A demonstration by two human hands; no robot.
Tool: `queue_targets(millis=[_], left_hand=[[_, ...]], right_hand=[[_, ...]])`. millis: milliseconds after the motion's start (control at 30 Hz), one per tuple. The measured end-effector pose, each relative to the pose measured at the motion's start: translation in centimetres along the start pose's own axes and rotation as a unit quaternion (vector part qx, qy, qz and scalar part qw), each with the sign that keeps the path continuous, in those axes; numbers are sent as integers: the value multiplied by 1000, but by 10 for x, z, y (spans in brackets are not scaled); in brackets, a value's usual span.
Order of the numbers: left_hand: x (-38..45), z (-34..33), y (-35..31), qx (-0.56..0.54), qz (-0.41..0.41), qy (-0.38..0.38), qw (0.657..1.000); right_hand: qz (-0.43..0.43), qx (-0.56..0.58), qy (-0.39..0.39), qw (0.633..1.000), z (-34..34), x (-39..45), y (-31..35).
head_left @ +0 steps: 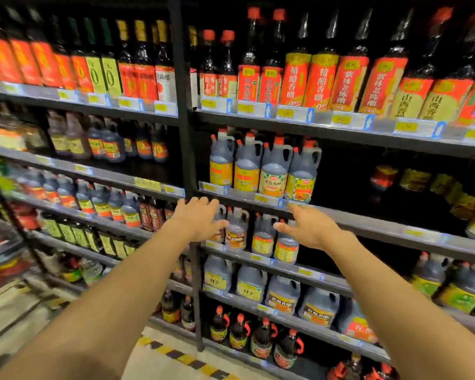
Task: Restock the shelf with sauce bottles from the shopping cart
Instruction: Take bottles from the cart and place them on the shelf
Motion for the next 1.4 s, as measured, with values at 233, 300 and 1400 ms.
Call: queue_targets(millis=[233,300,1400], left_hand=[[-1,-33,161,-24,164,25,986],[-19,-49,218,-40,226,42,972],[-58,-231,825,-34,568,139,811]], right_hand=[[186,29,56,981,-45,141,142],[238,27,72,968,-59,174,202],[573,-48,139,806,-202,510,888]])
Point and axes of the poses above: each hand's wrist, its own x-axis towards the middle knuckle, its own z-axis out of the back of the hand, y = z × x, the point moved 7 cm from there along x, towards the middle knuckle, and after that the axes turned 10 degrees about z, right-handed, at the moved point
